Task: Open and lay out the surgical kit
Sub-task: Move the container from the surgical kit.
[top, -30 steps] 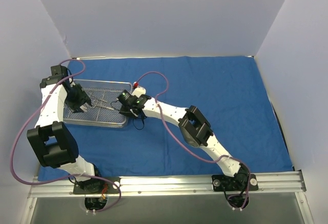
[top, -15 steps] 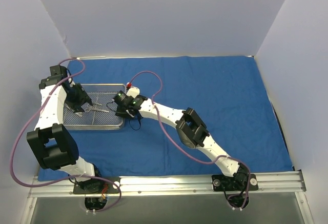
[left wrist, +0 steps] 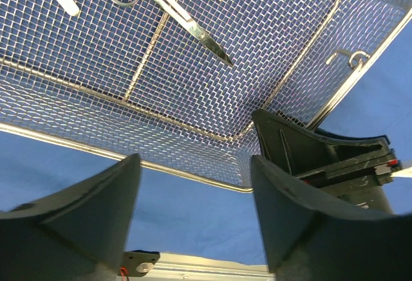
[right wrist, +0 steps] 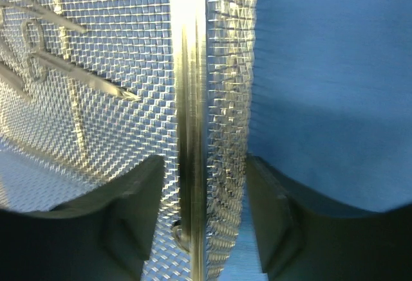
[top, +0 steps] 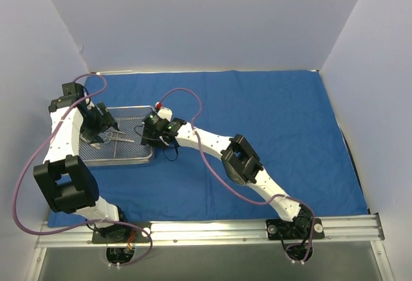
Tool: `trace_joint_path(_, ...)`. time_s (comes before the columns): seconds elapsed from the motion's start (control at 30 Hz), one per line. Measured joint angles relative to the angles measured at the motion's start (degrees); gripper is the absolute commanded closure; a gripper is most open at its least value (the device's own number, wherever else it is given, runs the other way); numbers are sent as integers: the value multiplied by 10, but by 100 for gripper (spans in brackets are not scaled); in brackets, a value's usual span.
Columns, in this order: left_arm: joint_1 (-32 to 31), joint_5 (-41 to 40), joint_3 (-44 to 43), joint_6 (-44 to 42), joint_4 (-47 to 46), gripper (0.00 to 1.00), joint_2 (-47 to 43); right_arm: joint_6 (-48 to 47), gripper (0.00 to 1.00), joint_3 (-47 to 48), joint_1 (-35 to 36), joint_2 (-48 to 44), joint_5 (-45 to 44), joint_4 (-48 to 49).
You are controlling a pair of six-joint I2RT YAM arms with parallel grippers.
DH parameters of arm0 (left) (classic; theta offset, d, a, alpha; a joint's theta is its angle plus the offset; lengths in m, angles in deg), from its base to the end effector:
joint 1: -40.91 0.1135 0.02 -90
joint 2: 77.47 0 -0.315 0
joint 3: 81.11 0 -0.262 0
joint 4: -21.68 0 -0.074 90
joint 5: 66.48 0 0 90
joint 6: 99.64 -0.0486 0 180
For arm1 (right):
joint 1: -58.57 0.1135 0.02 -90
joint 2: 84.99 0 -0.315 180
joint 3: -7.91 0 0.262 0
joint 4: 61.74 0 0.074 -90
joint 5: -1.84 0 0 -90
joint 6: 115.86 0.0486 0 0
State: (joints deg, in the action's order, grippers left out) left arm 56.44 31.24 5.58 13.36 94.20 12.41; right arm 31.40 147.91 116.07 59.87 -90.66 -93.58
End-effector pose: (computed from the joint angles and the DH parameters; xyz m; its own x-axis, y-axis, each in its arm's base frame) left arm 0.3144 0.0806 0.3301 -0.7429 -0.6083 -0.2795 -0.5534 0.7929 -0.2550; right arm 0.3440 0.5360 0.1994 -0.8666 0.2037 -0.4555 -0.1754 0.7302 0.6603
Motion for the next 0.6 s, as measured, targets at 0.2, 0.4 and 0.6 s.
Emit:
trace_joint_path(0.2, 0, -1, 7, -7, -1, 6, -6, -21, 2, 0, -9, -4, 26, 30)
trace_joint_path(0.4, 0, -3, 7, -3, -2, 6, -14, -90, 0, 0, -27, -46, 17, 4)
trace_joint_path(0.6, -100, -144, -26, -10, 2, 6, -35, -236, 0, -59, -50, -172, -58, -42)
